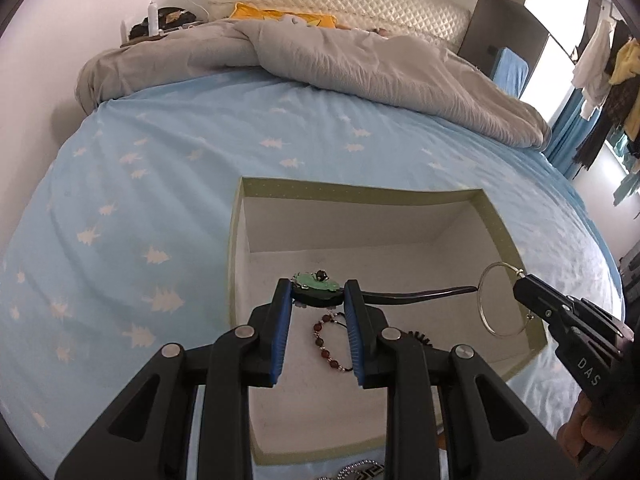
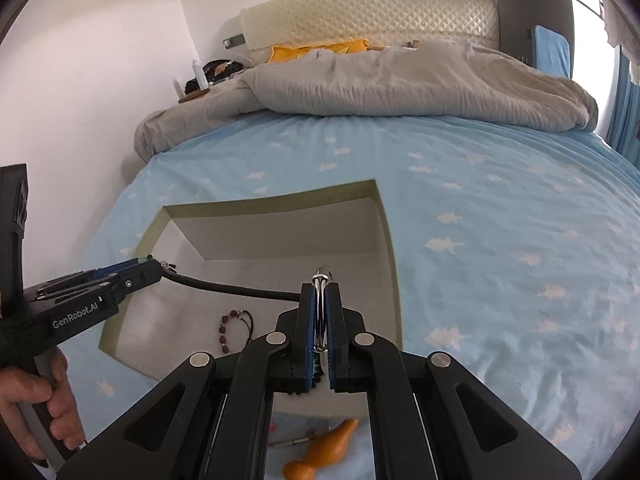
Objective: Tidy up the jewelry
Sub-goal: 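Open both tools to release the flower clip and hoop ring in the box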
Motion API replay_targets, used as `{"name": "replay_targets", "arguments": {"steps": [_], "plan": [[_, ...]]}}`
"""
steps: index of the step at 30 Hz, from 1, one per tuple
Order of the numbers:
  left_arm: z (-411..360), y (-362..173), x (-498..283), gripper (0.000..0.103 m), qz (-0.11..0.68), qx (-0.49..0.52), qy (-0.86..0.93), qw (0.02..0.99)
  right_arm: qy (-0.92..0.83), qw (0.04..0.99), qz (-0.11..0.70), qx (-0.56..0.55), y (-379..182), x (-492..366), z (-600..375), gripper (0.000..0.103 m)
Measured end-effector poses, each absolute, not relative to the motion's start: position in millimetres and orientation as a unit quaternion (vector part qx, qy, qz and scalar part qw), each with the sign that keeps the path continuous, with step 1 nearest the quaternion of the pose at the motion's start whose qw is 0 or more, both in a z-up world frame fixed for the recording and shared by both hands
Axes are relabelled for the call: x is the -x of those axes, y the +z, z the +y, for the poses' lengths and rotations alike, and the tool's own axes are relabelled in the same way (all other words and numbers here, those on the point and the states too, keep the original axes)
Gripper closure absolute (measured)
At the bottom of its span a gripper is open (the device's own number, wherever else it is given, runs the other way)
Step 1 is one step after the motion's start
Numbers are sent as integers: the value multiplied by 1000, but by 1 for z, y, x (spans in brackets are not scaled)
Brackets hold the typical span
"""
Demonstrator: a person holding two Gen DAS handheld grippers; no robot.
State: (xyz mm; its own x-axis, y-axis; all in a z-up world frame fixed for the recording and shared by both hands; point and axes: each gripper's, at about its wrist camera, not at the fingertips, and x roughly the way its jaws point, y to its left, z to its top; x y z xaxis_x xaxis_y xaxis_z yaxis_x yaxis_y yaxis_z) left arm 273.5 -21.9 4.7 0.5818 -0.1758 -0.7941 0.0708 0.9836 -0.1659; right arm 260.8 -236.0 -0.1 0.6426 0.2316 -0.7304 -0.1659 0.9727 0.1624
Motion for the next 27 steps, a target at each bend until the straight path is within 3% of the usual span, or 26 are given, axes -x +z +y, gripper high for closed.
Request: {"name": "replay_targets", "arguments": {"steps": [9,12,14,20,22,27], "plan": [[-26,3,-280,76,461,57,-82,882,114,901,415,-58,3,-263,-241,96],[-28,12,-275,71,460,52,-84,882,113,904,407,-66,14,-258,-245,81],[-28,19,-271,65,454,53,-83,885,112,907,399,-70,23,-252,-246,80],[-22,50,-244,61,434,54,-78,896,116,918,373,-68,58,-221,-249,80],[-21,60,-233,54,425,56,-77,900,116,922,363,-70,70,-208,-249,80],[-17,89,-200,51,401,54,-78,911,118,930,341,-73,96,-170,-250,80]]}}
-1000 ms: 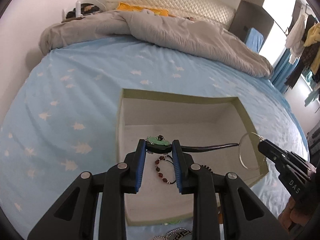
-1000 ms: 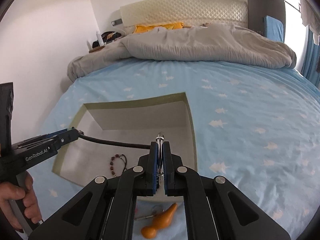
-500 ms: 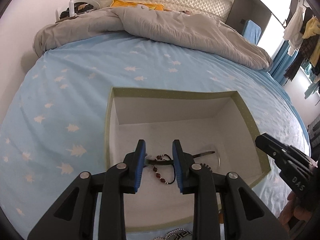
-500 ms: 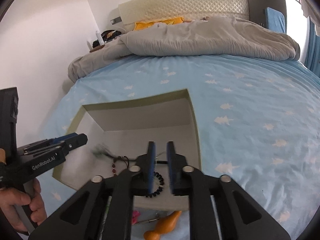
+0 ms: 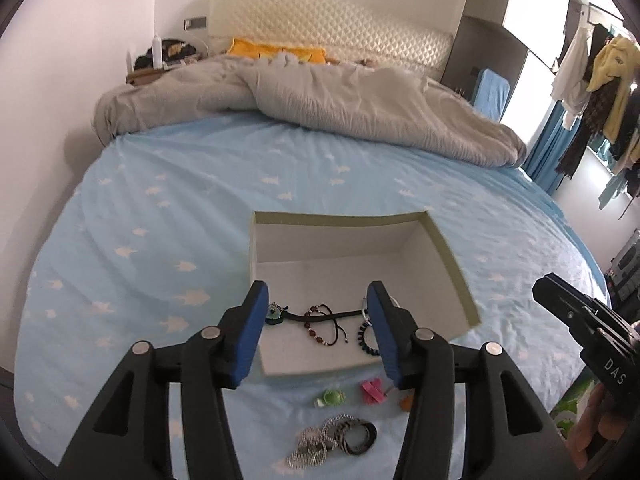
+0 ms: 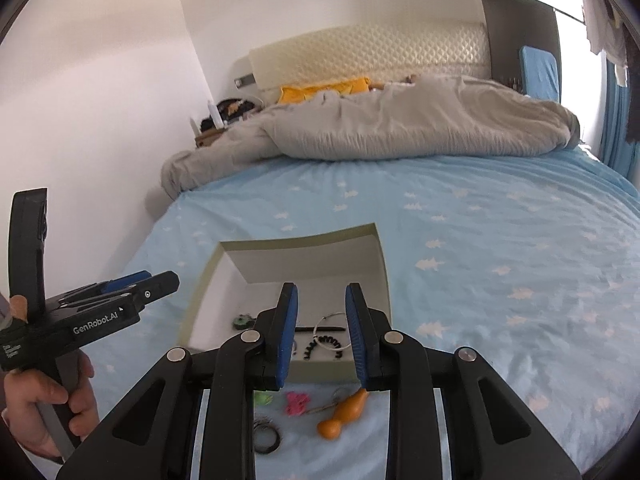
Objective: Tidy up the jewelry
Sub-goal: 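Open both tools to release the flower clip and hoop ring in the box, then withdraw both open tools from the box back toward the pile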
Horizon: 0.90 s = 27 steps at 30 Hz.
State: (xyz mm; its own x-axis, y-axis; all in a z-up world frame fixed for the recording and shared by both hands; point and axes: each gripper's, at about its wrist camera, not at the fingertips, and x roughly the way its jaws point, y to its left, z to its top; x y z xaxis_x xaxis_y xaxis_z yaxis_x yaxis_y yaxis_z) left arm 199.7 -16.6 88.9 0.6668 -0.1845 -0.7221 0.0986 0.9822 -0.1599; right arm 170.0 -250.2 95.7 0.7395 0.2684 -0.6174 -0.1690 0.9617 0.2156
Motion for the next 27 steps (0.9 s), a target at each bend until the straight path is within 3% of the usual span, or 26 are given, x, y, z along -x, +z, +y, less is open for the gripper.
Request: {"name": "replay_targets", "arguments": {"steps": [7,27], "plan": [[-7,115,-148,51,373,62,-75,923,120,937,321,-70,117,-121,-249,80],[-10,124,-47,51,332,60,-74,938,128,943,298,-67,130,-22,-252,80]]}}
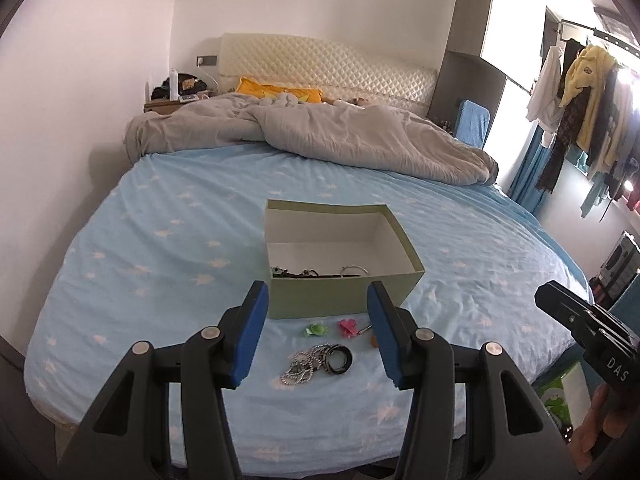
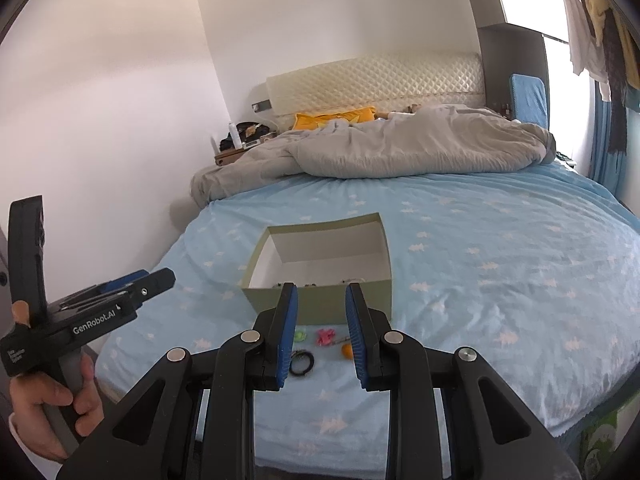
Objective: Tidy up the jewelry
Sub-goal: 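Withdraw both open tools from the box back toward the pile, then move the left tool toward the pearl chain while the right tool approaches the orange gourd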
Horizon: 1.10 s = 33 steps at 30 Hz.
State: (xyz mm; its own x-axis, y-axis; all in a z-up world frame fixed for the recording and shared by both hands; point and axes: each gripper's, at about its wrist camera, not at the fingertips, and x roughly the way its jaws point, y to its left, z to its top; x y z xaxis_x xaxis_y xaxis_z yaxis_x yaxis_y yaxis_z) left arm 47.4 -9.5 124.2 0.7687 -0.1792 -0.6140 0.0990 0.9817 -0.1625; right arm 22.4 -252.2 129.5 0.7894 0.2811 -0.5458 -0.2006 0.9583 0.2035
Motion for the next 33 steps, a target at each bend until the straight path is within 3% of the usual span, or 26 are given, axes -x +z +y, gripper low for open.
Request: {"name": "replay_targets", "arguments": {"steps": [15,33], "plan": [[-5,79,-10,51,350,67,-63,932,142,940,301,-72,92,13,-252,80],[-14,-14,-32,51,418,93,-88,899,134,915,372,-73,8,-15,-257,80]]}}
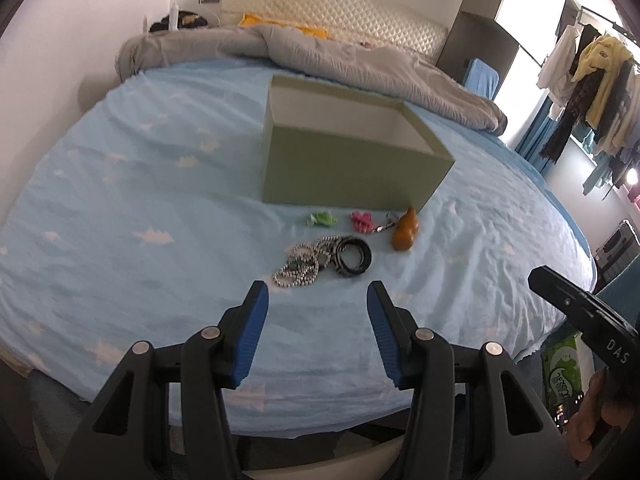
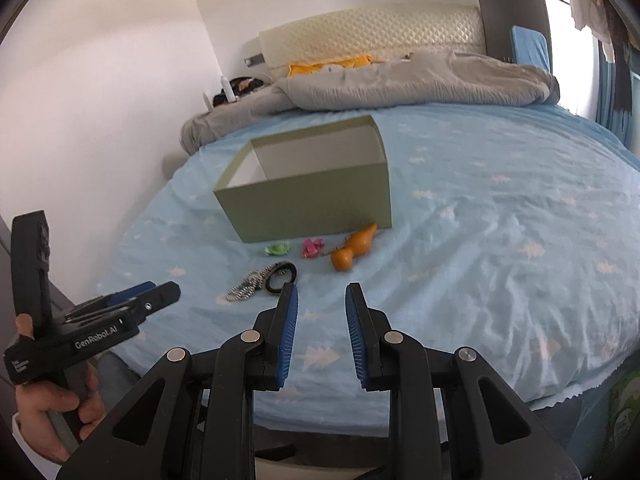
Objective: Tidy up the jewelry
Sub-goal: 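Move the left tool toward the pearl chain while the right tool approaches the orange gourd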
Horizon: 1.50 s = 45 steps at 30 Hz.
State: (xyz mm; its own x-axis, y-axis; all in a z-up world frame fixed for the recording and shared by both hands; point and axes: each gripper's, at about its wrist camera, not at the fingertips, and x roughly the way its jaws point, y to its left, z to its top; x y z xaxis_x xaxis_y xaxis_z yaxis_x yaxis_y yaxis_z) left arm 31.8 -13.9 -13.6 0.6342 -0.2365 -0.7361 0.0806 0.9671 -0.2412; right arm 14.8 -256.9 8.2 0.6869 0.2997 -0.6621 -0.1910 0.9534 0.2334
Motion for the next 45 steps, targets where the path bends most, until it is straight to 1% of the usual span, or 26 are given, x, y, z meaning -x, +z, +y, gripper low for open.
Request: {"name": "replay_targets", "arguments": {"steps": [9,12,20,25,35,41,45], "plan": [[-8,-52,-53,51,431,86,-92,893,127,912,383,-77,-22,-33,-252,80],[-6,-64,-62,51,438,86,-91,890,129,908,391,-75,-32,-41,-246,74],[-9,-83,-79,51,446,82,-91,886,126,905,401,-69,-50,-72,-241,71],[-14,-88,-89,51,449,77,-96,885,118,903,408,-65,-62,-93,-237,65],[-17,-97,-106,51,454,57,-99,883,115,895,426,-61,-80,-126,-233,63],[-17,-101,-113,54,451,54,-94,886,105,892,436,-48,-92,-144,-230,62],[-13,-104,-120,59,451,60,-95,886,94,891,441,-46,-98,-156,-229,61]]}}
